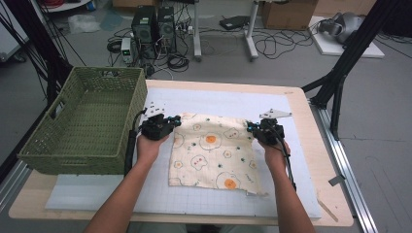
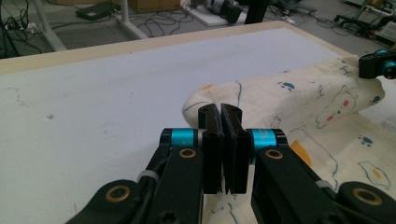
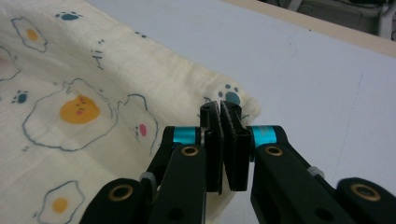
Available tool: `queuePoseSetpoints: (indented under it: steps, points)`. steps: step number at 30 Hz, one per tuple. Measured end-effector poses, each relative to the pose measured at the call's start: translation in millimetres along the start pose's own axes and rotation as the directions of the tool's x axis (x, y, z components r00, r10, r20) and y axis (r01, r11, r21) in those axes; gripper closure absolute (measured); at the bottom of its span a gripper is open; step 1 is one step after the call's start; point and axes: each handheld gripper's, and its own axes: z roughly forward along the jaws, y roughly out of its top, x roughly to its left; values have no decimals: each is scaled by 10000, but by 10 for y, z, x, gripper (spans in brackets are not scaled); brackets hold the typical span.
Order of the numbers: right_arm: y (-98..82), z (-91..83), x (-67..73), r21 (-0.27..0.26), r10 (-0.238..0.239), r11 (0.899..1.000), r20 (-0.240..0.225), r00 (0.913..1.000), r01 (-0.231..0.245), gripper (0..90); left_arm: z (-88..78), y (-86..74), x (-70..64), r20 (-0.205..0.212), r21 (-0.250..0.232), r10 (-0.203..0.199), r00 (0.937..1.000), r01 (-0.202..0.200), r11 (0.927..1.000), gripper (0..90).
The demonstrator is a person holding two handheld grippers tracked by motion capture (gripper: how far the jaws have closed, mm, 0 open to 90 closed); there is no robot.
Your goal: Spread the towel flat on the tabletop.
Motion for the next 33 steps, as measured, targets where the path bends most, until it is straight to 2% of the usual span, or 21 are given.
queuePoseSetpoints:
  steps: [3,5,6,11,17,22,26,28,33]
  points:
    - [27,-92,65,-247,-279,9993,-52,9996,277,880,-70,-41,-26,108,-19,5,9999,-5,10000,868]
    - [7,-134,106,-329,-466,9984,-59,9989,464,881,-111,-48,-49,206,149,113,9997,-117,9998,868]
    - [-15,-150,116,-323,-501,9982,-80,9987,499,880,-139,-60,-67,204,-56,154,9997,-153,9999,868]
    - [-191,-246,172,-412,-248,9989,-138,9996,242,880,-240,-132,-145,429,19,321,9986,-322,9995,867]
    - [-354,-399,276,-572,-347,9978,-322,9989,328,880,-373,-228,-201,663,-87,278,9974,-273,9996,867]
    - [-482,-547,374,-677,-490,9967,-472,9977,458,880,-489,-317,-266,825,-120,422,9957,-413,9991,867]
    - [-582,-619,425,-720,-573,9960,-592,9966,530,879,-560,-392,-286,1045,-15,294,9941,-294,9996,866]
    - [-641,-651,454,-736,-481,9964,-694,9964,430,879,-590,-427,-302,1108,73,348,9932,-358,9993,866]
    - [-737,-720,523,-654,-622,9963,-900,9940,564,878,-665,-540,-349,1286,187,338,9911,-365,9992,865]
